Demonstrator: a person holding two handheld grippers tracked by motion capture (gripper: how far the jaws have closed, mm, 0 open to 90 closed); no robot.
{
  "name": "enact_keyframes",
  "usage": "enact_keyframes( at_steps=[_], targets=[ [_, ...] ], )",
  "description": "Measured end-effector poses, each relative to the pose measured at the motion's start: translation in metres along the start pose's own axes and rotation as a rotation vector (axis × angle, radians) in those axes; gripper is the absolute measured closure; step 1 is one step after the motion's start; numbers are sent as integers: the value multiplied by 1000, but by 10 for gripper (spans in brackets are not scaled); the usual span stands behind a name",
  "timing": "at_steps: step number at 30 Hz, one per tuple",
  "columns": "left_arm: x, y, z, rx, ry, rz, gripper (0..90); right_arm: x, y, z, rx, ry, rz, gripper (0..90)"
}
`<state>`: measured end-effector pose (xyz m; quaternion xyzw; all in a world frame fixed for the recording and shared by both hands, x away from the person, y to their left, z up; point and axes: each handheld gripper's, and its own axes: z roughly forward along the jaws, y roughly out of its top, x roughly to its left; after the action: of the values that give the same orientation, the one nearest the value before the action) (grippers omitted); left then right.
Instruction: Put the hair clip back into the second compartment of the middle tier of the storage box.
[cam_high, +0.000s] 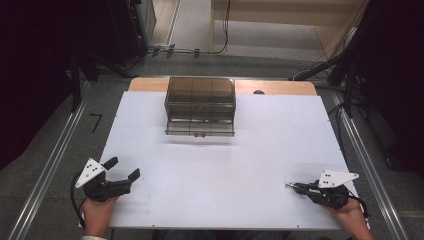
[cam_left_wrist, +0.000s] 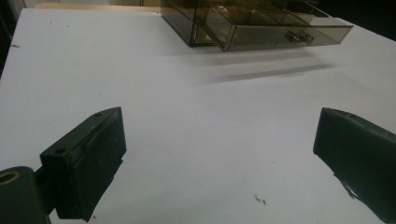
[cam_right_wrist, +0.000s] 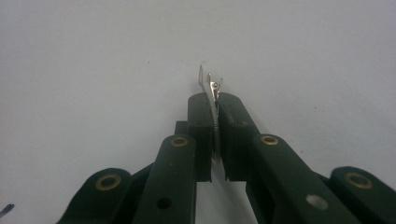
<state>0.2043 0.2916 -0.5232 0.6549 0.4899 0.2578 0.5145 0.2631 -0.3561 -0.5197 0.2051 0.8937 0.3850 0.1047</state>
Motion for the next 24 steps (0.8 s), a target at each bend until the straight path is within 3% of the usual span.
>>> enact_keyframes(
  at_steps=[5, 12, 18, 24],
  targets=[
    [0, 0, 0, 0, 0, 0, 27, 1, 0, -1, -4, -4, 3, 834],
    [0, 0, 0, 1, 1, 0, 27, 0, -2, -5, -53, -7, 30, 835],
    [0, 0, 0, 1, 0, 0, 27, 1, 3, -6, -134, 1, 59, 835],
    [0, 0, 0, 0, 1, 3, 27, 4, 8, -2, -144, -5, 58, 835]
  ],
)
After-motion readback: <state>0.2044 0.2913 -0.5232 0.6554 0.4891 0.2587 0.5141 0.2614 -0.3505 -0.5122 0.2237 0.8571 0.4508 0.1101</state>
